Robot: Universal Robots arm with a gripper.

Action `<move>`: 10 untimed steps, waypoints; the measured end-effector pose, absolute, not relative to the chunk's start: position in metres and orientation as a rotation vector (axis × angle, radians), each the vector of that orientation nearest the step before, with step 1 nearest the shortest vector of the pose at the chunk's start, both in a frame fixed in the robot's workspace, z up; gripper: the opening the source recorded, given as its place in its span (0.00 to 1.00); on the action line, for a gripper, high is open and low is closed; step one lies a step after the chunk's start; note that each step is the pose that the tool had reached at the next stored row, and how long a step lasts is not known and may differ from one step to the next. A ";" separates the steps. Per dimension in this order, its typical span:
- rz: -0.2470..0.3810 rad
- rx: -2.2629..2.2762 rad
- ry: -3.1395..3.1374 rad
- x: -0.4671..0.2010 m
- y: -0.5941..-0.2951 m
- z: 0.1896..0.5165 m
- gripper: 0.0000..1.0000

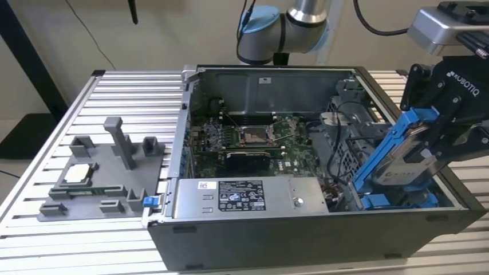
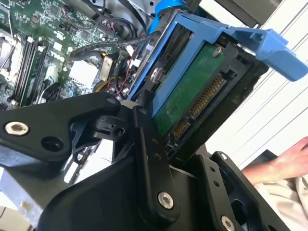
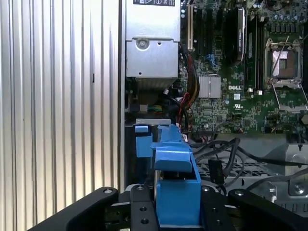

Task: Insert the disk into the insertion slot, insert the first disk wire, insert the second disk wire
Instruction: 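Insert the disk into the insertion slot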

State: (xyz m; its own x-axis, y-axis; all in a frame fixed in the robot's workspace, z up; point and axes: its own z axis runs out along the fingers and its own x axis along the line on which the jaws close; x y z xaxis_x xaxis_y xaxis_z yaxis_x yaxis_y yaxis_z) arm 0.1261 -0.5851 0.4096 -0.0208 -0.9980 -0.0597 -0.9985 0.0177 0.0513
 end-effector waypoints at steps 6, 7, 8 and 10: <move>0.123 -2.194 2.236 0.126 -0.585 0.402 0.00; 0.123 -2.193 2.236 0.126 -0.585 0.400 0.00; 0.123 -2.194 2.236 0.126 -0.585 0.398 0.00; 0.123 -2.194 2.236 0.126 -0.585 0.395 0.00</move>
State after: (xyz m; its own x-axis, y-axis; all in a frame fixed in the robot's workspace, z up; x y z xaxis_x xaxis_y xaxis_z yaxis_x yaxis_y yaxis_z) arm 0.1263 -0.5852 0.3949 -0.0206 -0.9980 -0.0599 -0.9985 0.0175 0.0513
